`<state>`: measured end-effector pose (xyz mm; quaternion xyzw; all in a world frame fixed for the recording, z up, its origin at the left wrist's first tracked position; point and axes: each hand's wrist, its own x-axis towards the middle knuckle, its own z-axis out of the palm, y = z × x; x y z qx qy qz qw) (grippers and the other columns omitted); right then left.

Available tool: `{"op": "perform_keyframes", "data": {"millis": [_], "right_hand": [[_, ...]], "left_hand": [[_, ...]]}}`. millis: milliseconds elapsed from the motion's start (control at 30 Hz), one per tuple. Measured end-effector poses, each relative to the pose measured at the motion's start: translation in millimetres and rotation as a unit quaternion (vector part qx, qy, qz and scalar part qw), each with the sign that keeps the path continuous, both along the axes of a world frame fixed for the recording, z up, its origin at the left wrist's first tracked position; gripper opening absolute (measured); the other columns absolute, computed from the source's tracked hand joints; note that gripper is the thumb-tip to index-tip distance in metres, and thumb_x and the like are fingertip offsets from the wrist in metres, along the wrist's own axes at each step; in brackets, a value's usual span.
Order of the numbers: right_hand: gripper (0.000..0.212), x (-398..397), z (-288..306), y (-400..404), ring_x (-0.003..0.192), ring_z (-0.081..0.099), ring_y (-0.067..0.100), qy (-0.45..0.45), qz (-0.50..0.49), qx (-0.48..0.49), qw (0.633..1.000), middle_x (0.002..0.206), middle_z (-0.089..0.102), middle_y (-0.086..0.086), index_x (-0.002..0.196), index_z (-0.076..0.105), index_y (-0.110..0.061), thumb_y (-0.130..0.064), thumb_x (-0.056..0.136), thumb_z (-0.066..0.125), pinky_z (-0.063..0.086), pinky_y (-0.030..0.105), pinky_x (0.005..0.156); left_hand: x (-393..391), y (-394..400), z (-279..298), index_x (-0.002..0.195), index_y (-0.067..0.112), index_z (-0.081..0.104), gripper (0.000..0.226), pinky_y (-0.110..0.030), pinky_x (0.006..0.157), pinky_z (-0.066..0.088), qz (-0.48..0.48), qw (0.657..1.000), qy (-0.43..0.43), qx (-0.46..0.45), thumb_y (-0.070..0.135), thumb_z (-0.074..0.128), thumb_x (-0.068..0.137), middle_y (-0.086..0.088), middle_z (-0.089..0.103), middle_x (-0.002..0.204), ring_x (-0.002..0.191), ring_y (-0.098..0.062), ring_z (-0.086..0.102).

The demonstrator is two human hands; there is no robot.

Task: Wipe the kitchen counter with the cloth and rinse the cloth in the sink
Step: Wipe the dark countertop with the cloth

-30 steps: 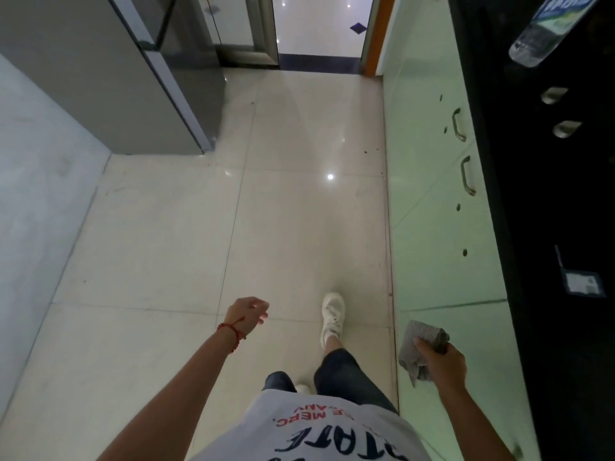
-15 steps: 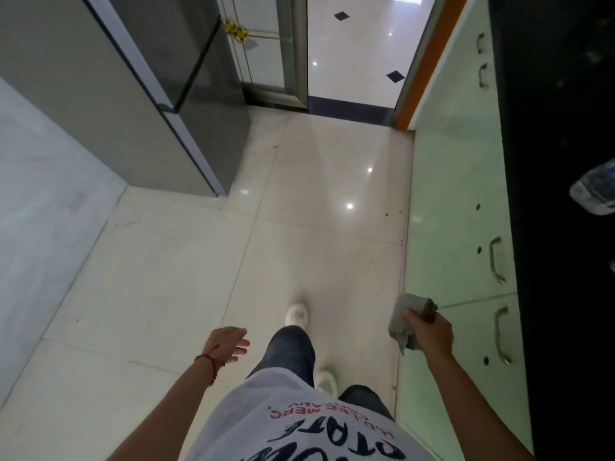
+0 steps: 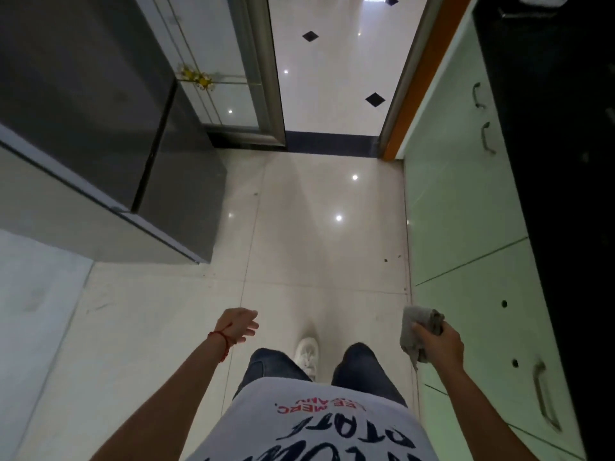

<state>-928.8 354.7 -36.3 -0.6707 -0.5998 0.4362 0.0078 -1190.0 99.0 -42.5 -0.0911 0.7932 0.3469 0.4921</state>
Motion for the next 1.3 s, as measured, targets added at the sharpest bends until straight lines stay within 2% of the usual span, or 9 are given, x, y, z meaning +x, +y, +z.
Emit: {"op": "perform_keyframes", "data": {"millis": [100, 233, 433, 567, 700, 933, 1067, 1167, 1300], "right_hand": [[0.036, -19.6, -5.3, 26.2, 0.102, 0.058, 0.038, -0.005, -0.030, -0.014, 0.999, 0.111, 0.063, 0.025, 0.109, 0.061, 0.003, -0.014, 0.078, 0.069, 0.044, 0.038, 0.085], [0.034, -48.4, -19.1, 72.3, 0.097, 0.060, 0.038, -0.023, -0.039, -0.036, 0.998, 0.107, 0.064, 0.026, 0.106, 0.062, 0.004, -0.014, 0.077, 0.069, 0.047, 0.044, 0.087], [0.036, -112.1, -26.7, 163.8, 0.100, 0.059, 0.039, -0.006, -0.076, -0.050, 0.996, 0.111, 0.063, 0.027, 0.110, 0.061, 0.005, -0.013, 0.079, 0.068, 0.046, 0.043, 0.088], [0.029, -170.5, -18.5, 230.6, 0.087, 0.058, 0.031, 0.000, -0.051, -0.044, 0.998, 0.106, 0.064, 0.025, 0.103, 0.062, 0.004, -0.012, 0.079, 0.066, 0.044, 0.034, 0.076], [0.028, -228.7, -8.0, 287.6, 0.092, 0.061, 0.036, -0.013, -0.027, -0.026, 0.999, 0.103, 0.065, 0.025, 0.098, 0.062, 0.002, -0.018, 0.078, 0.065, 0.040, 0.031, 0.071], [0.030, -297.0, -0.8, 356.1, 0.099, 0.059, 0.037, 0.018, -0.091, -0.003, 0.996, 0.107, 0.064, 0.025, 0.103, 0.061, 0.002, -0.015, 0.079, 0.066, 0.039, 0.031, 0.075], [0.035, -315.9, 3.3, 372.8, 0.104, 0.058, 0.037, 0.012, -0.172, 0.000, 0.985, 0.113, 0.063, 0.026, 0.108, 0.060, 0.003, -0.016, 0.080, 0.067, 0.042, 0.034, 0.083], [0.040, -323.9, 6.0, 375.9, 0.107, 0.057, 0.038, -0.005, -0.225, -0.005, 0.974, 0.115, 0.062, 0.026, 0.110, 0.059, 0.004, -0.020, 0.080, 0.068, 0.043, 0.037, 0.088], [0.034, -326.0, 10.5, 369.3, 0.096, 0.060, 0.036, -0.022, -0.299, -0.015, 0.954, 0.106, 0.064, 0.024, 0.102, 0.059, 0.002, -0.023, 0.081, 0.067, 0.042, 0.034, 0.076]], "left_hand": [[-46.7, 58.2, 4.4, 0.099, 0.005, 0.058, 0.018, -0.024, 0.064, 0.043, -0.021, 0.999, 0.018, 0.021, 0.020, 0.052, 0.091, -0.015, 0.063, 0.095, 0.082, -0.024, 0.057], [-97.0, 128.8, -1.8, 0.100, 0.005, 0.058, 0.019, -0.024, 0.066, 0.043, -0.043, 0.998, 0.023, 0.027, 0.020, 0.051, 0.091, -0.014, 0.063, 0.093, 0.085, -0.026, 0.058], [-152.1, 209.8, -10.4, 0.101, 0.004, 0.058, 0.019, -0.024, 0.066, 0.042, -0.053, 0.998, 0.018, -0.002, 0.018, 0.051, 0.091, -0.013, 0.063, 0.090, 0.086, -0.028, 0.058], [-189.5, 262.1, -8.8, 0.099, 0.003, 0.058, 0.018, -0.025, 0.066, 0.042, -0.058, 0.998, 0.025, -0.012, 0.018, 0.050, 0.091, -0.014, 0.063, 0.093, 0.089, -0.029, 0.058], [-226.9, 310.1, -6.5, 0.102, 0.002, 0.059, 0.022, -0.032, 0.075, 0.044, -0.071, 0.997, 0.031, -0.012, 0.019, 0.050, 0.091, -0.014, 0.063, 0.096, 0.091, -0.030, 0.058], [-311.2, 416.3, -16.7, 0.105, 0.003, 0.058, 0.023, -0.023, 0.064, 0.041, -0.161, 0.987, 0.021, -0.010, 0.019, 0.049, 0.092, -0.012, 0.062, 0.090, 0.086, -0.028, 0.057], [-357.5, 493.0, -12.2, 0.109, -0.001, 0.058, 0.028, -0.023, 0.062, 0.042, -0.270, 0.963, 0.022, -0.016, 0.020, 0.049, 0.092, -0.013, 0.063, 0.091, 0.076, -0.020, 0.057], [-383.6, 555.2, -3.0, 0.109, 0.000, 0.060, 0.029, -0.022, 0.062, 0.045, -0.373, 0.927, 0.050, -0.001, 0.021, 0.049, 0.092, -0.014, 0.065, 0.094, 0.080, -0.021, 0.059], [-397.5, 632.0, 5.3, 0.106, 0.000, 0.062, 0.027, -0.025, 0.065, 0.046, -0.461, 0.884, 0.067, 0.024, 0.020, 0.051, 0.091, -0.011, 0.065, 0.087, 0.079, -0.022, 0.060]]}}
